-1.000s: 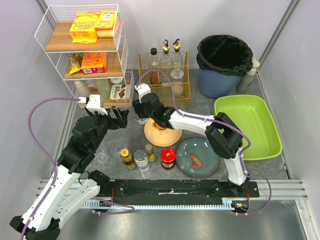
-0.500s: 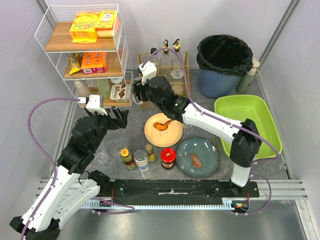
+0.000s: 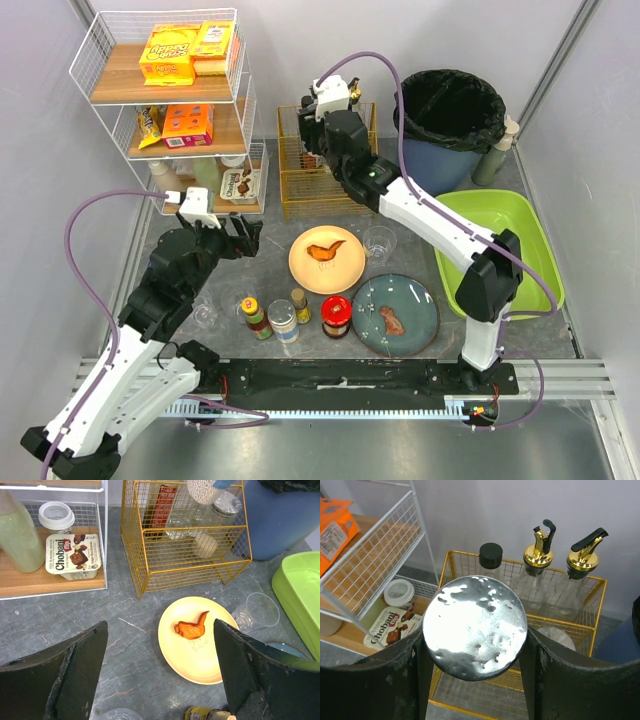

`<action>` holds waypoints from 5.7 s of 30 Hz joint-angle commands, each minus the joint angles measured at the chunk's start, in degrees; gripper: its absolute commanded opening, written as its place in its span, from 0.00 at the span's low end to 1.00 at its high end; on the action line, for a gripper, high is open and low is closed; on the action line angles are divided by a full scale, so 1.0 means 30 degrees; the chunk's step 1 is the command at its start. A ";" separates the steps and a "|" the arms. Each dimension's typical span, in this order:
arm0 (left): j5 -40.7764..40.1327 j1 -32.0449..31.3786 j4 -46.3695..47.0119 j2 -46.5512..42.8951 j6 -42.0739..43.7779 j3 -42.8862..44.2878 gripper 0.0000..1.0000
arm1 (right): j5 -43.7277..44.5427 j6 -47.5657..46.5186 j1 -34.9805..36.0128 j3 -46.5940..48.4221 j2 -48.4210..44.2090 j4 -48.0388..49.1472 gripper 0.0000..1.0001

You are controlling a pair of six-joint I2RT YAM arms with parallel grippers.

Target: Clear the kitchen counter

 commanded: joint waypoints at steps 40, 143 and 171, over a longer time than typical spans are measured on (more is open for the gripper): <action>0.0303 0.0033 0.0341 0.0793 0.0291 0.0299 0.92 | -0.1183 0.0693 -0.2196 0.2758 0.5654 -0.0645 0.41; -0.2392 0.0033 -0.5987 0.1468 -0.1584 0.4987 0.91 | -1.3898 -0.9122 0.8615 -0.9607 -0.3574 -0.5479 0.73; -0.2509 0.0033 -0.5812 0.1204 -0.1671 0.4870 0.91 | -1.4278 -0.8214 0.8673 -0.8844 -0.6853 -0.5684 0.17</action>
